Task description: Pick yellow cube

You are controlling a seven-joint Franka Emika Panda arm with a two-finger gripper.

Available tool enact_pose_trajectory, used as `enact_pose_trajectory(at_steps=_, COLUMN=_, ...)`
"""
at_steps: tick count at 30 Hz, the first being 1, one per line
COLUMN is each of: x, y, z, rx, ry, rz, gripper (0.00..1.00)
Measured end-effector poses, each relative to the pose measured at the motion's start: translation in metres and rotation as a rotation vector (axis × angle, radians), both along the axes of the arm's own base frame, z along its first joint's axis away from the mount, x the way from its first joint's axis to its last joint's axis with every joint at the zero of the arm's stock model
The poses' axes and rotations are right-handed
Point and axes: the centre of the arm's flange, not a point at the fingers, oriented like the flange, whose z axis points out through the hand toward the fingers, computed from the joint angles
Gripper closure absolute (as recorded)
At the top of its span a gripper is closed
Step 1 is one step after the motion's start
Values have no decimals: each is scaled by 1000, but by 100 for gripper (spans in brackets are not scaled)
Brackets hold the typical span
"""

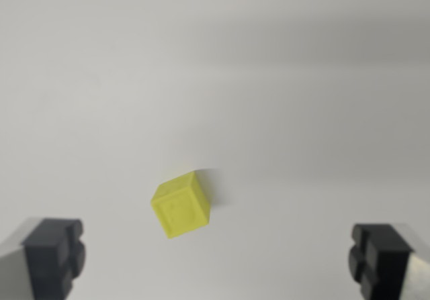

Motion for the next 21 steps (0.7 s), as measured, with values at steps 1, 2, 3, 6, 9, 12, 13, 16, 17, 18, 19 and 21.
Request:
enact_pose_trajectory(at_steps=1, x=0, y=0, z=0, rx=0, ry=0, rz=0, gripper=0)
enact_pose_trajectory(at_steps=2, x=0, y=0, z=0, rx=0, ry=0, rz=0, gripper=0)
enact_pose_trajectory(at_steps=3, x=0, y=0, z=0, rx=0, ry=0, rz=0, gripper=0)
enact_pose_trajectory(at_steps=6, x=-1, y=1, z=-1, rx=0, ry=1, rz=5, gripper=0)
enact_pose_trajectory(at_steps=9, x=-4, y=2, z=-6, rx=0, ry=2, rz=15, gripper=0)
enact_pose_trajectory(at_steps=12, x=-7, y=4, z=-13, rx=-1, ry=3, rz=25, gripper=0)
enact_pose_trajectory(at_steps=13, x=-8, y=4, z=-16, rx=-1, ry=4, rz=28, gripper=0)
enact_pose_trajectory(at_steps=16, x=-12, y=6, z=-23, rx=-1, ry=5, rz=39, gripper=0)
enact_pose_trajectory(at_steps=17, x=-13, y=6, z=-26, rx=-1, ry=5, rz=42, gripper=0)
enact_pose_trajectory(at_steps=18, x=-14, y=7, z=-28, rx=-1, ry=6, rz=45, gripper=0)
enact_pose_trajectory(at_steps=19, x=-15, y=8, z=-31, rx=-2, ry=5, rz=49, gripper=0)
enact_pose_trajectory(at_steps=21, x=-17, y=9, z=-36, rx=-2, ry=7, rz=56, gripper=0)
